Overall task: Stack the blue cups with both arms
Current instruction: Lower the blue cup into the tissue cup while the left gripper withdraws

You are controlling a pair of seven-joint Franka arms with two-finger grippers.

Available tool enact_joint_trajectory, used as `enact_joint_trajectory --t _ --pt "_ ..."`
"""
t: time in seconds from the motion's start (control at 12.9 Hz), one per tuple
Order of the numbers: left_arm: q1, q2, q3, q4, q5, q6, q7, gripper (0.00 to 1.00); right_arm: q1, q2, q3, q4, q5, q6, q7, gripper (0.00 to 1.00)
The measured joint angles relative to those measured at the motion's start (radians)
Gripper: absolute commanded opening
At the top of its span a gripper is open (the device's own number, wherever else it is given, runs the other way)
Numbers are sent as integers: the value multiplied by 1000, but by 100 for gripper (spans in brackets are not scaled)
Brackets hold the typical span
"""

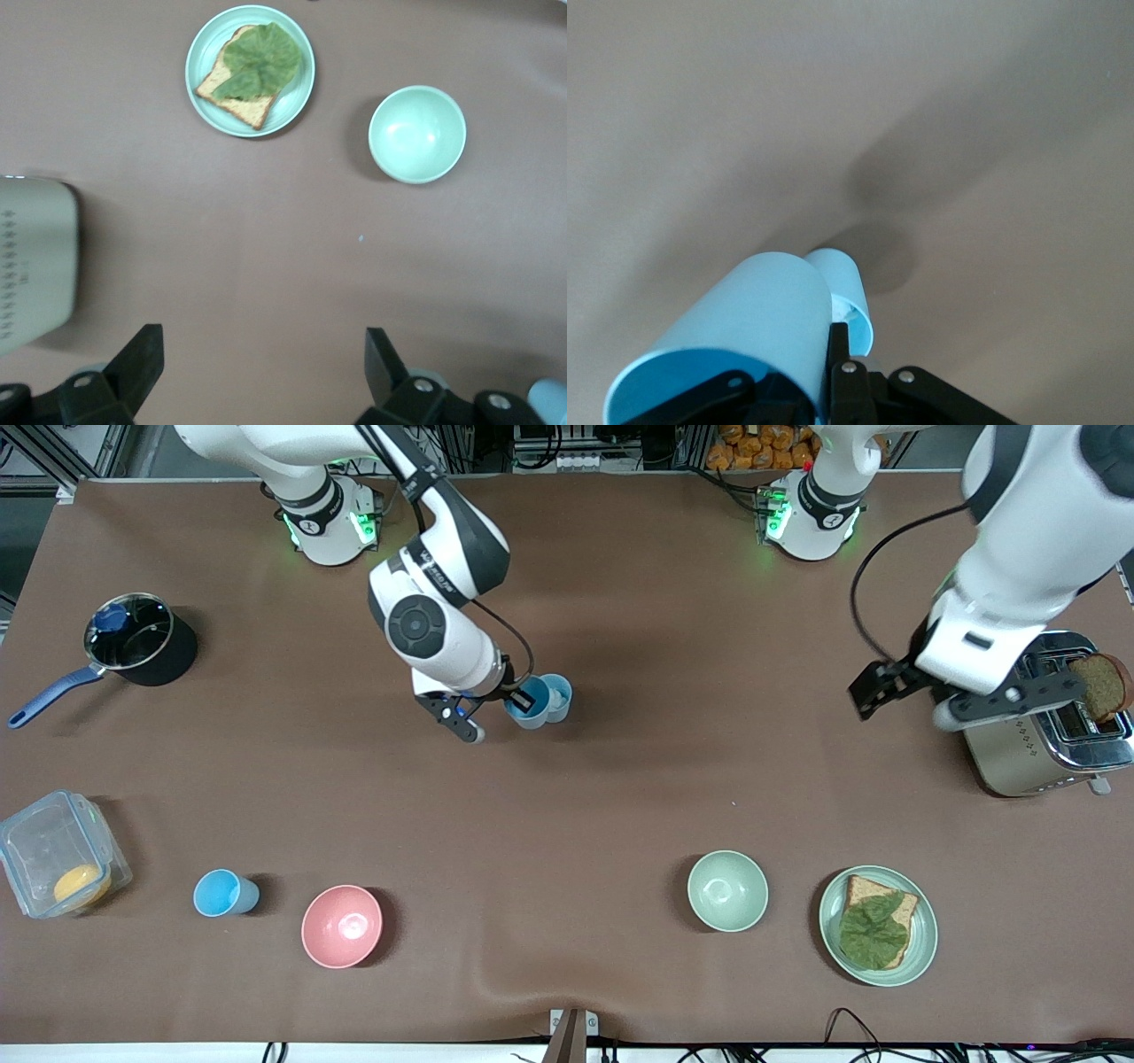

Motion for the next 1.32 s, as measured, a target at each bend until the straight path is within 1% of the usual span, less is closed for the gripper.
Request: enact_joint_trajectory --t 0.15,0.39,0.54,0.7,0.77,1.32 --pt "17 -9 -2 43 -5 -70 43 100 23 4 0 0 0 0 49 0" --pt "21 -20 25 74 -21 -108 134 100 46 12 0 -1 0 3 106 0" --pt "3 -27 83 79 -26 -115 181 100 49 15 0 -5 0 4 111 0" --pt "-40 -31 172 81 -36 -124 233 100 49 16 -1 -10 0 4 112 0" --pt "-46 -32 194 81 -45 -126 251 100 49 16 -1 -13 0 5 113 0" --pt "-61 -33 200 87 -50 -135 257 100 74 21 -1 -21 0 5 141 0"
